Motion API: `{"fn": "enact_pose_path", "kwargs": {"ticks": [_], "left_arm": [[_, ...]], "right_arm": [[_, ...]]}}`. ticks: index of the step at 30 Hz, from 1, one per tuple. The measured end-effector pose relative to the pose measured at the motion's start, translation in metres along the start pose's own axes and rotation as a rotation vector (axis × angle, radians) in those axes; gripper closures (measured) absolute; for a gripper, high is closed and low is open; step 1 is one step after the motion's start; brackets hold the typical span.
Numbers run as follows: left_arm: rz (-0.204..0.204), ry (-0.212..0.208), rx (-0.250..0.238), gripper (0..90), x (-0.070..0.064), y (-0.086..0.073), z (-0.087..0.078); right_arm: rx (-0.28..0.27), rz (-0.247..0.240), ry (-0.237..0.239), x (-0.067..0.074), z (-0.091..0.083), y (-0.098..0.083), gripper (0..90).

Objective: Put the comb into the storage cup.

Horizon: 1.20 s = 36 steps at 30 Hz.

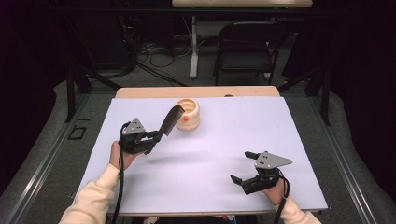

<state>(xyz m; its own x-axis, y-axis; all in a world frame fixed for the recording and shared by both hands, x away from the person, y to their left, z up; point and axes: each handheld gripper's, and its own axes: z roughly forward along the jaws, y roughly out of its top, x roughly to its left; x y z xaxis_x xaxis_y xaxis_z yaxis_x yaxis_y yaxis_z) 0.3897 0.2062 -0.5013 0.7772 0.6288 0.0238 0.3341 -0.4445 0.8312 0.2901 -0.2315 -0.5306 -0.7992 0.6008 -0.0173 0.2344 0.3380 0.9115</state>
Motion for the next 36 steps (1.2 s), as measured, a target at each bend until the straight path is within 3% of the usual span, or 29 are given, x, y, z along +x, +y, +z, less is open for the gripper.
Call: {"fn": "enact_pose_path", "kwargs": {"ticks": [13,36], "left_arm": [[-0.026,0.031,-0.02,72.3,0.001,0.005,0.003],[-0.073,0.036,-0.095,72.3,0.009,0.019,-0.001]], "right_arm": [[0.006,-0.007,0.0,0.001,0.0,0.0,0.0],[0.008,0.01,-0.013,0.001,-0.002,-0.001,0.0]]}}
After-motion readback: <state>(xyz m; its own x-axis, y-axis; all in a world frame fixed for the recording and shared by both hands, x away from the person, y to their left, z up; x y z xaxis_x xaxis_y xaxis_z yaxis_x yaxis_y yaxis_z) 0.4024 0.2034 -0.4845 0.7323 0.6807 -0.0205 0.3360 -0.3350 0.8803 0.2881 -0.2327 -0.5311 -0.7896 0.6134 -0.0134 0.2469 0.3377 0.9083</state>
